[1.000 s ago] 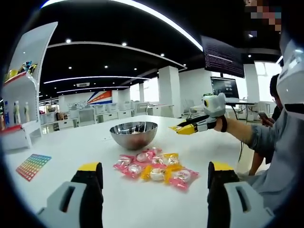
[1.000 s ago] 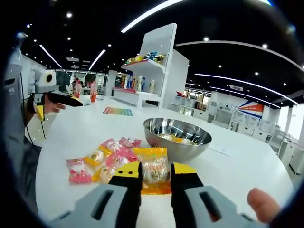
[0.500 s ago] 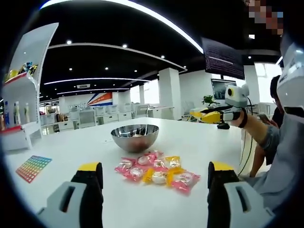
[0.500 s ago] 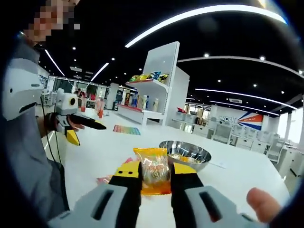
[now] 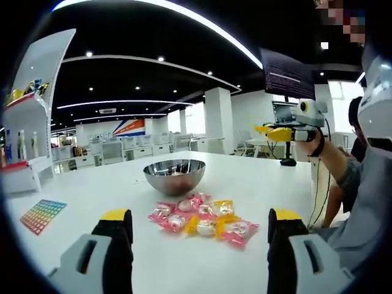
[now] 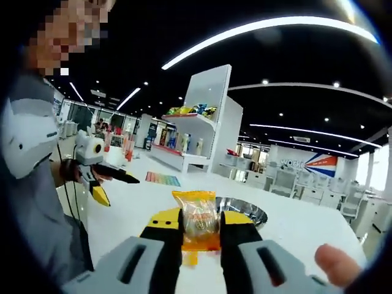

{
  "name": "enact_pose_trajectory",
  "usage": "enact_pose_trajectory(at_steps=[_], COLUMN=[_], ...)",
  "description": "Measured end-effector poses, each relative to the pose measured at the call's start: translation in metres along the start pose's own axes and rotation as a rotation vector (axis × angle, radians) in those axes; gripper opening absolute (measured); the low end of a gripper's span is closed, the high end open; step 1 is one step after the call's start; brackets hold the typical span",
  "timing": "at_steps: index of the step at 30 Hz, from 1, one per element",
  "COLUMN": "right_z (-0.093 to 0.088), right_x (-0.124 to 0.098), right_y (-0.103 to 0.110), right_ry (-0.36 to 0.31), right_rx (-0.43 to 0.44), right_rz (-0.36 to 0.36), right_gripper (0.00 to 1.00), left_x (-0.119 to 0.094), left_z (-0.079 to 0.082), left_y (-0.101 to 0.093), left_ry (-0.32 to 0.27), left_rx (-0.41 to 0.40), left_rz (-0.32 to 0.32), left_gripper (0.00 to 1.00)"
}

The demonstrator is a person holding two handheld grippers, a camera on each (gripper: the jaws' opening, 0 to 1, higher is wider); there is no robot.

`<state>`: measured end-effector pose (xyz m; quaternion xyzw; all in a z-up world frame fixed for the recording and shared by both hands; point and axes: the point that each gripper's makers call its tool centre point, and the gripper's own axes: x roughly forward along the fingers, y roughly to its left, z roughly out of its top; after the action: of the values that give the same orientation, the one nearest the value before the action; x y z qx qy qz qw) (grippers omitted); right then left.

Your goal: Pick up the marshmallows scattered on the table and place them into the bowl on the table

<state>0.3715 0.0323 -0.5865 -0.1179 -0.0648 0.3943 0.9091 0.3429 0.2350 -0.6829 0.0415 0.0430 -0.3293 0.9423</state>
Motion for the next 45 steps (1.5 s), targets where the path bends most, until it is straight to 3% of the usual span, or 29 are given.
enact_pose_trajectory(at_steps=[2, 4, 8, 10, 14, 18, 24, 25, 30, 34, 38, 42, 45], right_z=[0.027, 0.046, 0.059, 0.053, 0.015, -0.048, -0.144, -0.159, -0.191, -0.195, -0.185, -0.15, -0.119], right_x=[0.014, 0.029, 0.075, 0.106, 0.168, 0.219, 0.263, 0.267, 0.273, 0.268, 0.256, 0.235, 0.213], right_y=[-0.013, -0.024, -0.045, -0.059, -0.081, -0.087, -0.1, -0.102, -0.103, -0.104, -0.108, -0.112, -0.106], right_ry=[-0.024, -0.032, -0.018, -0.001, 0.095, 0.229, 0.45, 0.483, 0.547, 0.551, 0.516, 0.37, 0.253], right_rx=[-0.061, -0.067, -0.043, -0.013, 0.024, 0.044, 0.083, 0.108, 0.14, 0.108, 0.095, 0.148, 0.216], right_rz=[-0.006, 0.006, 0.062, 0.073, 0.063, 0.033, -0.048, -0.071, -0.101, -0.11, -0.12, -0.155, -0.141], right_gripper=[0.2, 0.2, 0.2, 0.2, 0.2, 0.2, 0.2, 0.2, 0.21, 0.22, 0.3, 0.37, 0.51], left_x=[-0.001, -0.003, -0.007, -0.008, -0.012, -0.02, -0.028, -0.028, -0.032, -0.032, -0.029, -0.027, -0.026], left_z=[-0.001, 0.001, 0.009, 0.01, 0.009, 0.004, 0.002, 0.002, 0.001, 0.001, -0.002, -0.005, -0.005], left_y=[0.001, 0.001, -0.001, -0.001, 0.0, 0.001, 0.002, 0.002, 0.005, 0.006, 0.004, 0.003, 0.004], left_ry=[0.007, 0.006, -0.013, -0.018, -0.014, -0.012, -0.017, -0.016, -0.013, -0.021, -0.014, -0.008, -0.009], left_rx=[0.008, 0.013, 0.007, 0.009, 0.016, 0.014, 0.008, 0.003, 0.009, 0.003, 0.004, 0.003, -0.004], left_rz=[0.005, 0.008, 0.006, 0.006, 0.021, 0.03, 0.041, 0.04, 0.05, 0.047, 0.042, 0.036, 0.036], left_gripper=[0.91, 0.91, 0.91, 0.91, 0.91, 0.91, 0.91, 0.91, 0.91, 0.91, 0.91, 0.91, 0.91])
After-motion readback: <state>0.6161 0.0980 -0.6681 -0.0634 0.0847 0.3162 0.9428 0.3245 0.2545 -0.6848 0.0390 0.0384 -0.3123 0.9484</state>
